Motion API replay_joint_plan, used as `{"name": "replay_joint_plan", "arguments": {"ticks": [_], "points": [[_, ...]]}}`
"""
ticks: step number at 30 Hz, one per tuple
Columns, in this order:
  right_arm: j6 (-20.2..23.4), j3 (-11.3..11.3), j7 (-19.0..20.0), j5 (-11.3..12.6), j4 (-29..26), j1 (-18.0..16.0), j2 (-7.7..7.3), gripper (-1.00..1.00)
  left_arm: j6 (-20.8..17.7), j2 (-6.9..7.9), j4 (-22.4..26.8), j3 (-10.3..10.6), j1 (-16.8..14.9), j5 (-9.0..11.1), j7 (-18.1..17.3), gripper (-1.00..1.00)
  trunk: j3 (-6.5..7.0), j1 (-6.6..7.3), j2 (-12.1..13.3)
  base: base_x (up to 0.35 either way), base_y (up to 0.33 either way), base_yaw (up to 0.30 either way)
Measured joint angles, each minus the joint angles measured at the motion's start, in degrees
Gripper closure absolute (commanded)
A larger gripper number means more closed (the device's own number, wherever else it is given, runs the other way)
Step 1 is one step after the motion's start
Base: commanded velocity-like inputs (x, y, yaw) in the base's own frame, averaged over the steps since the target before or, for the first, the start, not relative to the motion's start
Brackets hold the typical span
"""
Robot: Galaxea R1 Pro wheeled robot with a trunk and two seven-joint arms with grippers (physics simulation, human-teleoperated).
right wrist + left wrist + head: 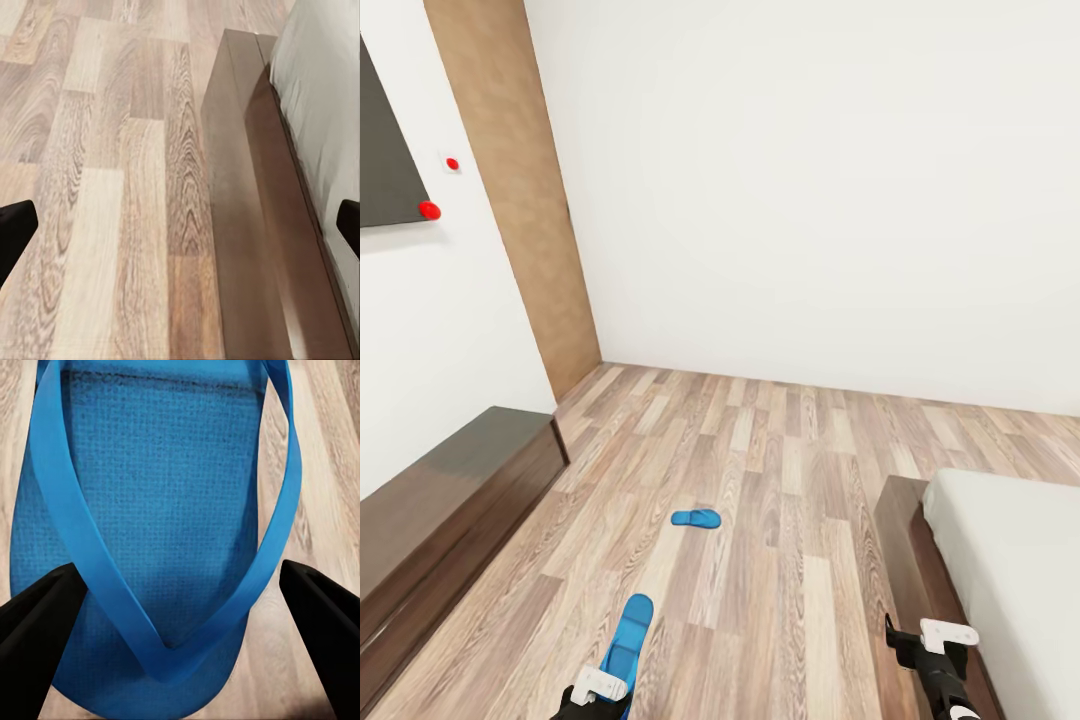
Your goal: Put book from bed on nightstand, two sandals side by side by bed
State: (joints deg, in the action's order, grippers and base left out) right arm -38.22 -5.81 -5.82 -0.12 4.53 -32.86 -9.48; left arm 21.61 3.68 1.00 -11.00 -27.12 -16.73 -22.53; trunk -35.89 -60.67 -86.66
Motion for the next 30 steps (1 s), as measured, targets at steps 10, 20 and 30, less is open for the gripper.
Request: {"name": "replay_joint_plan", "arguments": {"ticks": [10, 20, 30], "points": [[0.00, 0.00, 0.00, 0.00, 0.00, 0.00, 0.00, -1.00, 0.00, 0.00, 0.00, 0.02, 0.00, -0.01, 0.00, 1.00, 0.00, 0.00, 0.00, 0.304, -0.098, 0.000], [0.01, 0.00, 0.01, 0.01, -0.01, 0.00, 0.00, -1.00, 0.01, 0.00, -0.01, 0.03, 0.00, -0.02, 0.00, 1.00, 0.00, 0.00, 0.00, 0.298, -0.024, 0.000], [0.00, 0.00, 0.00, -0.01, 0.00, 0.00, 0.00, -1.00, 0.00, 0.00, 0.00, 0.02, 0.00, -0.01, 0.00, 1.00, 0.00, 0.00, 0.00, 0.295, -0.030, 0.000]]}}
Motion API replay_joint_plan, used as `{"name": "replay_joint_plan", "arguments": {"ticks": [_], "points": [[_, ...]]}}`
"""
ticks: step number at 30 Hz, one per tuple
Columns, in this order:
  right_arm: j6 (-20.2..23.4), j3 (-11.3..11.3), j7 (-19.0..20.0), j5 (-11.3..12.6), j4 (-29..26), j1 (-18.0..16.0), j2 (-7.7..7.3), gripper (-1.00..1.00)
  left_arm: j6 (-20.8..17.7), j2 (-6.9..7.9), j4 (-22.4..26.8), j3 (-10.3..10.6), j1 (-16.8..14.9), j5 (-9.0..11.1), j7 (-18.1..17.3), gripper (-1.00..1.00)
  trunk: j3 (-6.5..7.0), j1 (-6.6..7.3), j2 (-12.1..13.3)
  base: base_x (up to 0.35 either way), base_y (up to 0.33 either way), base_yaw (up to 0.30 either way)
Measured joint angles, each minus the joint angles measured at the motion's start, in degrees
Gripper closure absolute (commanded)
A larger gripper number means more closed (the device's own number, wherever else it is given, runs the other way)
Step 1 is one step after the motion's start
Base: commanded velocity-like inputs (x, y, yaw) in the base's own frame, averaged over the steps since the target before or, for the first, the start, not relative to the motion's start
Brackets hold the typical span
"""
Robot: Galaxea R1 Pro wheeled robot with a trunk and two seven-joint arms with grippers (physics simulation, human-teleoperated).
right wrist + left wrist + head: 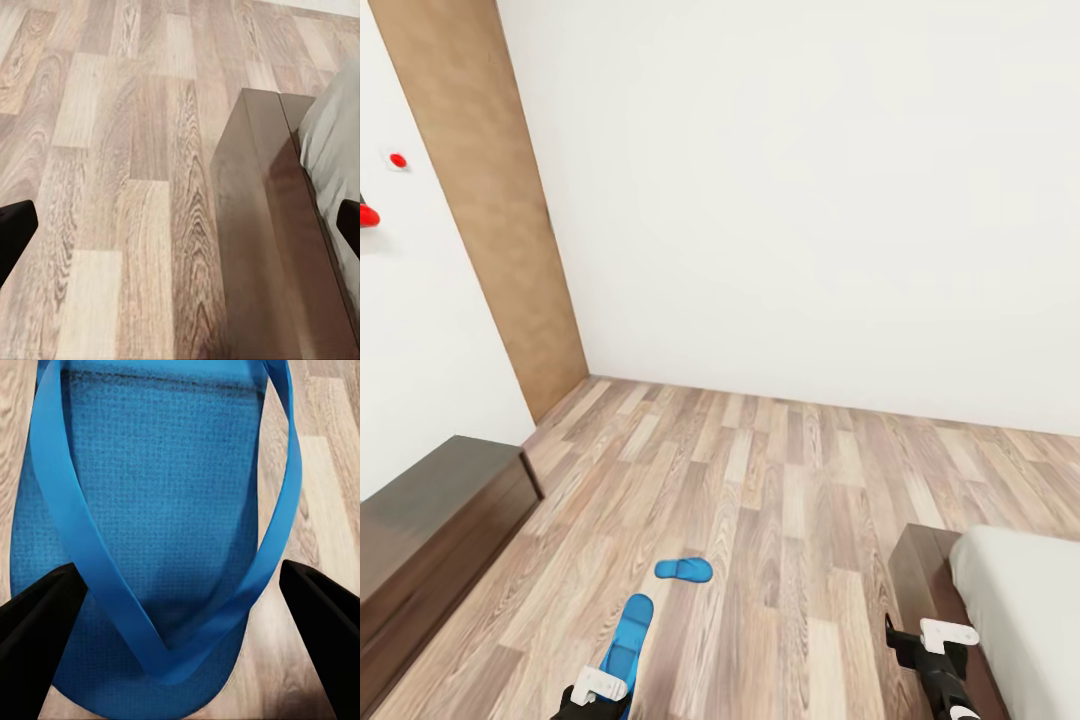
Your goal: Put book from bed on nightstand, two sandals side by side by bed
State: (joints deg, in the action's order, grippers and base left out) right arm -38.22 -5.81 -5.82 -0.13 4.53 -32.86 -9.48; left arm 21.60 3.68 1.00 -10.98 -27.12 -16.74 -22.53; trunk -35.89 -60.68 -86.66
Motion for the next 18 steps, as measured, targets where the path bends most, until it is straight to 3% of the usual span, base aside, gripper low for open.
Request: {"name": "replay_joint_plan", "arguments": {"ticks": [18], "points": [[0.00, 0.00, 0.00, 0.01, 0.00, 0.00, 0.00, -1.00, 0.01, 0.00, 0.00, 0.01, 0.00, 0.00, 0.00, 1.00, 0.00, 0.00, 0.00, 0.295, -0.118, 0.000]]}}
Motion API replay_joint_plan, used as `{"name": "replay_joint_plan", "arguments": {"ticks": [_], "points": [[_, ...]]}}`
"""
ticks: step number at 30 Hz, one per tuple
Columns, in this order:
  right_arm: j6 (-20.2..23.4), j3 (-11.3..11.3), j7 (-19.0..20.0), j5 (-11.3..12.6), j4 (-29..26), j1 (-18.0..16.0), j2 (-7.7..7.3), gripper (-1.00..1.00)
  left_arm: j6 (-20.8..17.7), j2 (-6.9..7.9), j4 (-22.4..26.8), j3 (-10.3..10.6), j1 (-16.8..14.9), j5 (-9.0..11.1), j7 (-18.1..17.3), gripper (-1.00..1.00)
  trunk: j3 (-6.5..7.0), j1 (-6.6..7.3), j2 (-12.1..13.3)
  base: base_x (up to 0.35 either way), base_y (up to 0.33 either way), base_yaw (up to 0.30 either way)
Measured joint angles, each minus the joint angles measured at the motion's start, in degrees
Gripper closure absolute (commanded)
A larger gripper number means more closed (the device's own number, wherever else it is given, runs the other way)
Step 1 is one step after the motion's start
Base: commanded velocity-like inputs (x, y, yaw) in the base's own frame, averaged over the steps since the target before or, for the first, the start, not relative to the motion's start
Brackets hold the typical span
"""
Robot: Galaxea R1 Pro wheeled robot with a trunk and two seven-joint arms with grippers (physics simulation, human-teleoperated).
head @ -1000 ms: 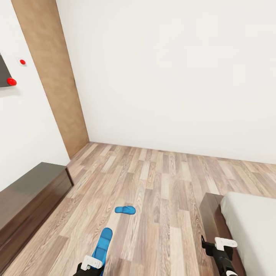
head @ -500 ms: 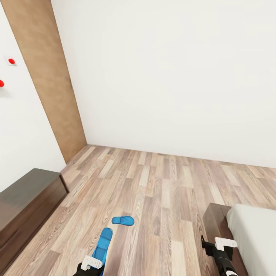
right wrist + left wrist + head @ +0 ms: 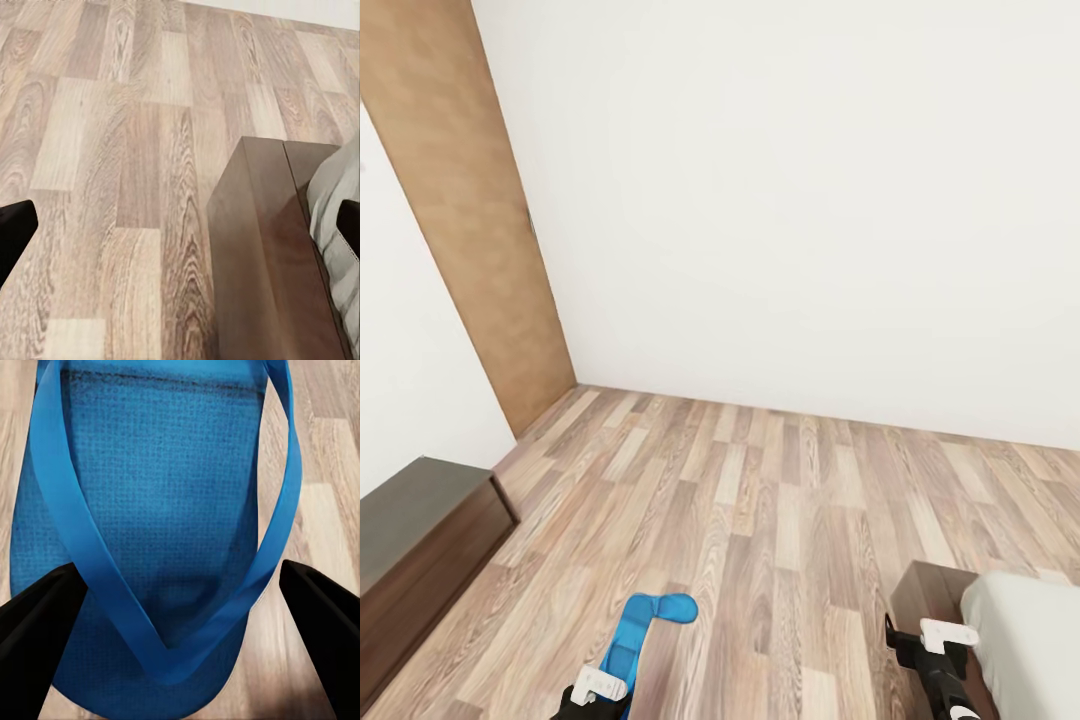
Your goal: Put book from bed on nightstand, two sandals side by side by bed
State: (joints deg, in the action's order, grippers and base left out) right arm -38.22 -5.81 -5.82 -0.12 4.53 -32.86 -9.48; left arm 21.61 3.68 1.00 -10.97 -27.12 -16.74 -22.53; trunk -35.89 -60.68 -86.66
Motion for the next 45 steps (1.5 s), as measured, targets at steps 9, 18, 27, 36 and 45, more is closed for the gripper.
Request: {"name": "replay_joint_plan", "arguments": {"ticks": [9, 18, 27, 36, 45], "points": [[0.00, 0.00, 0.00, 0.01, 0.00, 0.00, 0.00, -1.00, -0.01, 0.00, 0.00, 0.00, 0.00, 0.00, 0.00, 1.00, 0.00, 0.00, 0.00, 0.295, -0.106, 0.000], [0.00, 0.00, 0.00, -0.01, 0.00, 0.00, 0.00, -1.00, -0.01, 0.00, 0.00, 0.00, 0.00, 0.00, 0.00, 1.00, 0.00, 0.00, 0.00, 0.294, -0.105, 0.000], [0.02, 0.00, 0.00, 0.00, 0.00, -0.01, 0.01, -1.00, 0.02, 0.01, 0.02, -0.04, 0.01, -0.01, -0.01, 1.00, 0.00, -0.02, 0.00, 0.201, -0.065, 0.060], [0.02, -0.01, 0.00, 0.00, 0.00, -0.01, 0.01, -1.00, 0.01, 0.01, 0.02, -0.03, 0.01, -0.05, -0.01, 1.00, 0.00, -0.03, 0.00, 0.005, -0.001, 0.279], [0.02, -0.01, 0.00, 0.01, 0.00, -0.01, 0.01, -1.00, 0.01, 0.01, 0.02, -0.02, 0.01, -0.04, -0.01, 1.00, 0.00, -0.03, 0.00, 0.000, 0.000, 0.289]]}}
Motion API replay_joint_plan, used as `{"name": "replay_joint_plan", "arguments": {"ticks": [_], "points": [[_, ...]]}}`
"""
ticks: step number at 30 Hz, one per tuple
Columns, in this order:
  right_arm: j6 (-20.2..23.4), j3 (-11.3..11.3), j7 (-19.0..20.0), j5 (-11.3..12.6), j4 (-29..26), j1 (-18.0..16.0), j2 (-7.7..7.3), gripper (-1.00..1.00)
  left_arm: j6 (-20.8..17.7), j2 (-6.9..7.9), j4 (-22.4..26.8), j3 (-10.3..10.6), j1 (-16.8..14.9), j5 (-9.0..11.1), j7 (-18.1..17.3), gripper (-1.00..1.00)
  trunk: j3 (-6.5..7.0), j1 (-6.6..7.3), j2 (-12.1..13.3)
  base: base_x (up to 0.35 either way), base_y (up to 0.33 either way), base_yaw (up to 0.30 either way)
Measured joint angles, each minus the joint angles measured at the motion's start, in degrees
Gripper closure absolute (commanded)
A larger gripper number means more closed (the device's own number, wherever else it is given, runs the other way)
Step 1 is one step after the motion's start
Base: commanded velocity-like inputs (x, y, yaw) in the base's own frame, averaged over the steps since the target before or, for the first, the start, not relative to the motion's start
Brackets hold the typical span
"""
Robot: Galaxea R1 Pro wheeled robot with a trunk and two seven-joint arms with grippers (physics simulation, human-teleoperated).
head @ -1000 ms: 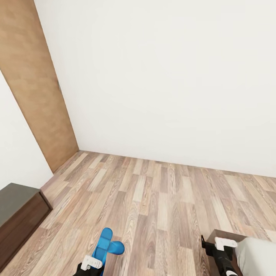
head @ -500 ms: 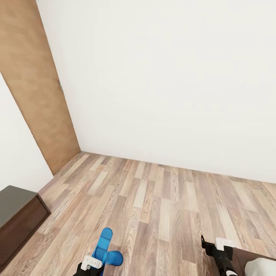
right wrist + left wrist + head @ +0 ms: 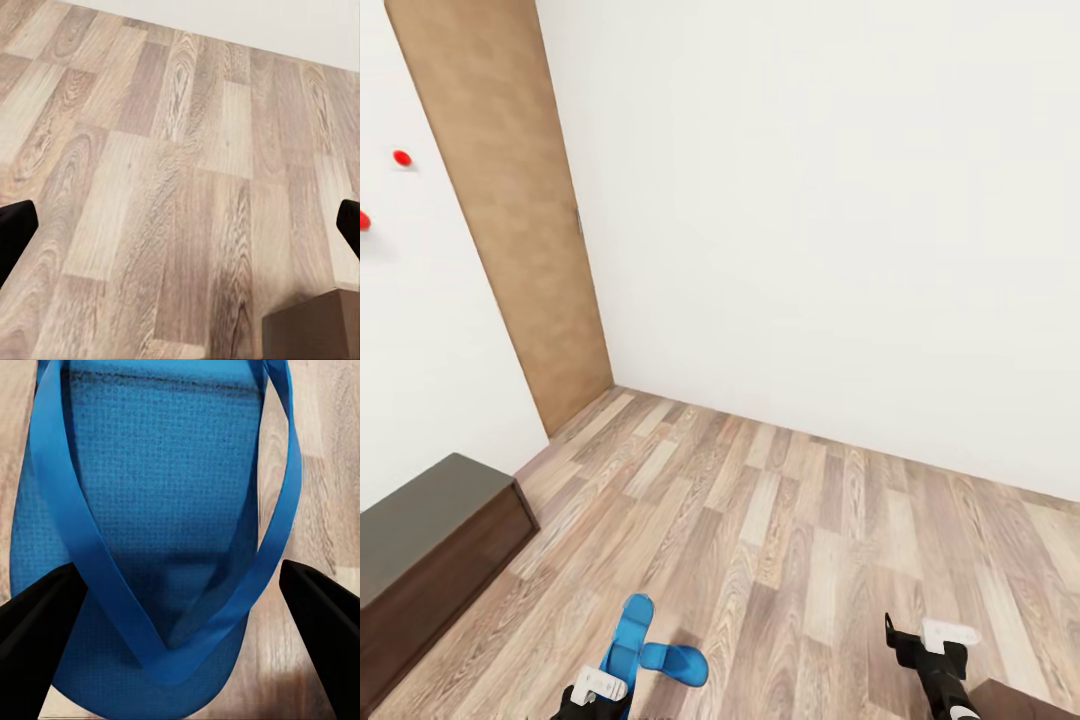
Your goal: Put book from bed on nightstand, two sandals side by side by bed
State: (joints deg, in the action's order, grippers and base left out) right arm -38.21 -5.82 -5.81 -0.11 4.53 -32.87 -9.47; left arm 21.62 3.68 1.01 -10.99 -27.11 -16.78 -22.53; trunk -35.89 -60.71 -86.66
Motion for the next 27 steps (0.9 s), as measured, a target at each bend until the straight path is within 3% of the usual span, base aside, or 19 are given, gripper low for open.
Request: {"name": "replay_joint_plan", "arguments": {"ticks": [20, 27], "points": [[0.00, 0.00, 0.00, -0.02, 0.00, 0.00, 0.00, -1.00, 0.04, 0.00, 0.00, 0.03, 0.00, -0.04, -0.05, 1.00, 0.00, 0.00, 0.00, 0.003, 0.000, 0.289], [-0.01, 0.00, 0.01, -0.02, -0.01, 0.01, -0.01, -1.00, 0.07, -0.01, -0.01, 0.00, -0.01, 0.00, -0.03, 1.00, 0.00, 0.03, 0.00, 0.218, 0.000, 0.116]]}}
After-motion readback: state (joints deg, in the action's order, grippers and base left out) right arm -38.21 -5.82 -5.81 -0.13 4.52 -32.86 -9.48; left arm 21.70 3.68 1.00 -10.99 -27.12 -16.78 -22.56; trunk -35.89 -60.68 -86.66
